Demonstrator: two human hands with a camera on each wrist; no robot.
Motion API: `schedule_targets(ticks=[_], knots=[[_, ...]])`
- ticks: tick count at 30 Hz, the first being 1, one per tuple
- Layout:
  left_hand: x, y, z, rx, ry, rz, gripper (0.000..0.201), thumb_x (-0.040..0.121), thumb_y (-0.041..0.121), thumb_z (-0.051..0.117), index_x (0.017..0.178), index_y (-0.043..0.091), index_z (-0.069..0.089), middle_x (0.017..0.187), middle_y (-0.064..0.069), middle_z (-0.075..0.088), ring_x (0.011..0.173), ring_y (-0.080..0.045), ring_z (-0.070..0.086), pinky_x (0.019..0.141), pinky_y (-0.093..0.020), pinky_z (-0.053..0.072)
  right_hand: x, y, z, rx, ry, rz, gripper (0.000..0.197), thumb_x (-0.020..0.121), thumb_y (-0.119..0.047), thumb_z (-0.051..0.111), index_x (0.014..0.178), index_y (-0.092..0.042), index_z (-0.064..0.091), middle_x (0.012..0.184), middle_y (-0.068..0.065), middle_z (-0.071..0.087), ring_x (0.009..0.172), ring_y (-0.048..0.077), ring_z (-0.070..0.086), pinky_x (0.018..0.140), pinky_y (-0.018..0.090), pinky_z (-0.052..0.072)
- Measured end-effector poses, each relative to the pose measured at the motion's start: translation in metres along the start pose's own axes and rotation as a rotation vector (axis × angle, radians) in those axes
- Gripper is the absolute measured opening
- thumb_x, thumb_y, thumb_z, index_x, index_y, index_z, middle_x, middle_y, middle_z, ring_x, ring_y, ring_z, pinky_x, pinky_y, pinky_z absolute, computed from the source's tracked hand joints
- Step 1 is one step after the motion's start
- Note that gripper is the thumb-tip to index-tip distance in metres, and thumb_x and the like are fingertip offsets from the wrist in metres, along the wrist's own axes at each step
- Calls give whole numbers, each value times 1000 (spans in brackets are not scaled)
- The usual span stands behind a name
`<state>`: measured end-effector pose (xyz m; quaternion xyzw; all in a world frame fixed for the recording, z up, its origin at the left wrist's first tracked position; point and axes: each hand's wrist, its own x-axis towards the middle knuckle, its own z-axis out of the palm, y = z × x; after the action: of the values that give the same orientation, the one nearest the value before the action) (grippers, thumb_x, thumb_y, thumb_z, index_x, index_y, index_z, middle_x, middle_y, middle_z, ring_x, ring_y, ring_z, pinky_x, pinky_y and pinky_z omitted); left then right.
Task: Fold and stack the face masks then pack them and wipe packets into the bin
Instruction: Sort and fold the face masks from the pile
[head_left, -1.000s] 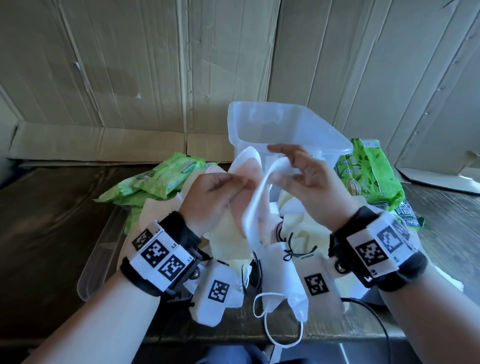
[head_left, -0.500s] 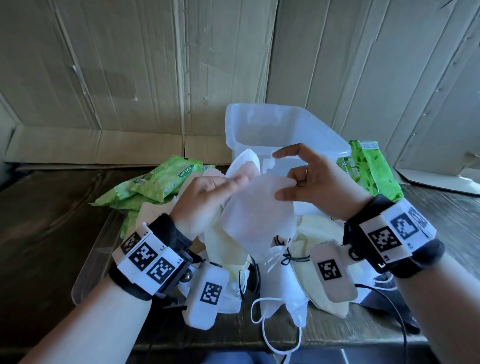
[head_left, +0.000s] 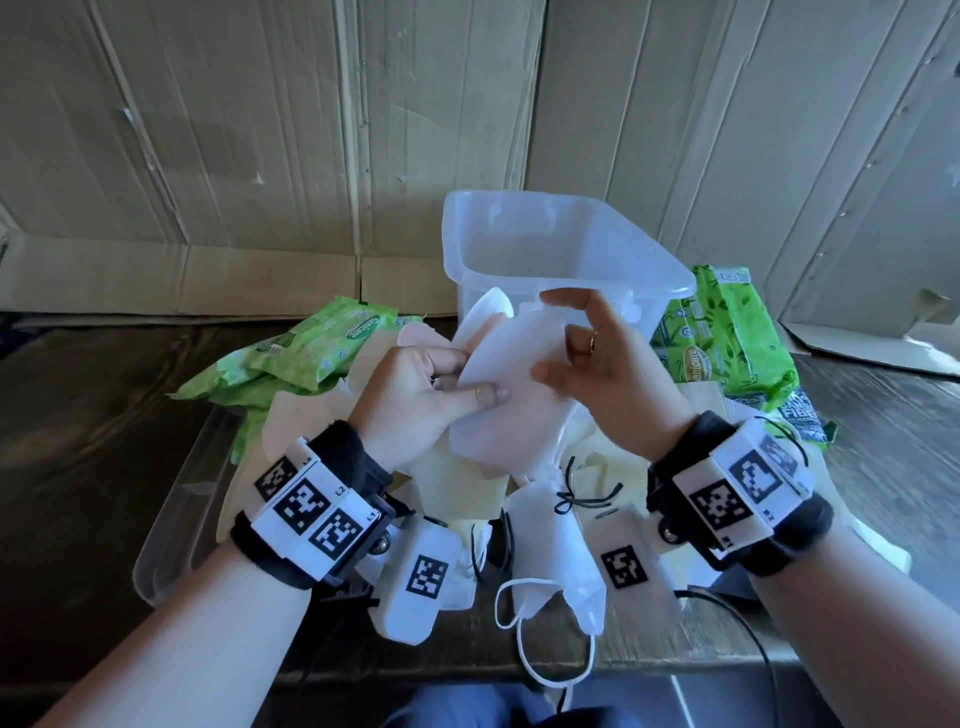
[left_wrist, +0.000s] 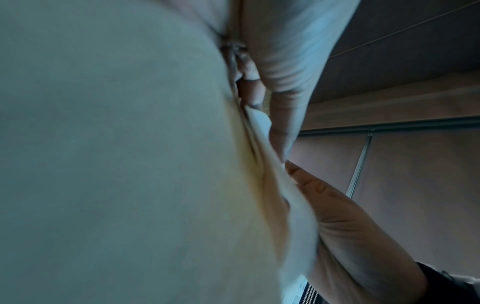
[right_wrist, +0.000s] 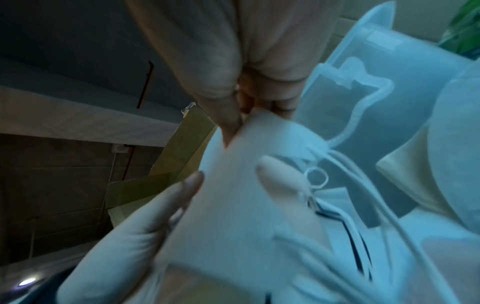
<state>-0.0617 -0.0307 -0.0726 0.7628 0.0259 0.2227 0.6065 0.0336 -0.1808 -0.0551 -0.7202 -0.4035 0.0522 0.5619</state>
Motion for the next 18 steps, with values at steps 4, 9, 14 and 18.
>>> schedule_targets(ticks=[4,9,14,18], knots=[[-2,1,-3,10,-52,13,12,68,10,76,76,17,72,72,15,72,71,0,65,73,-14,51,6,-5,-12,-63,-143,57,68,73,8,69,125,-23,38,61,2,42,59,19,40,57,28,36],[-3,2,-2,64,-94,49,22,69,-2,76,70,19,69,62,19,68,63,5,60,61,-9,47,12,-12,-8,-158,-183,87,52,71,2,73,116,-12,49,59,-1,49,57,18,44,57,25,37],[-3,1,-1,70,-100,72,24,68,-5,75,72,18,69,64,19,68,63,4,59,63,-9,47,10,-6,-8,-159,-134,87,31,68,-4,77,81,-21,56,60,-5,53,56,14,46,58,26,39],[0,-5,-1,68,-53,82,40,61,3,83,89,25,65,78,8,72,75,-9,64,75,-22,52,7,-2,-11,-258,-57,-20,33,65,-12,81,63,-29,53,69,-10,47,62,10,44,59,13,34]])
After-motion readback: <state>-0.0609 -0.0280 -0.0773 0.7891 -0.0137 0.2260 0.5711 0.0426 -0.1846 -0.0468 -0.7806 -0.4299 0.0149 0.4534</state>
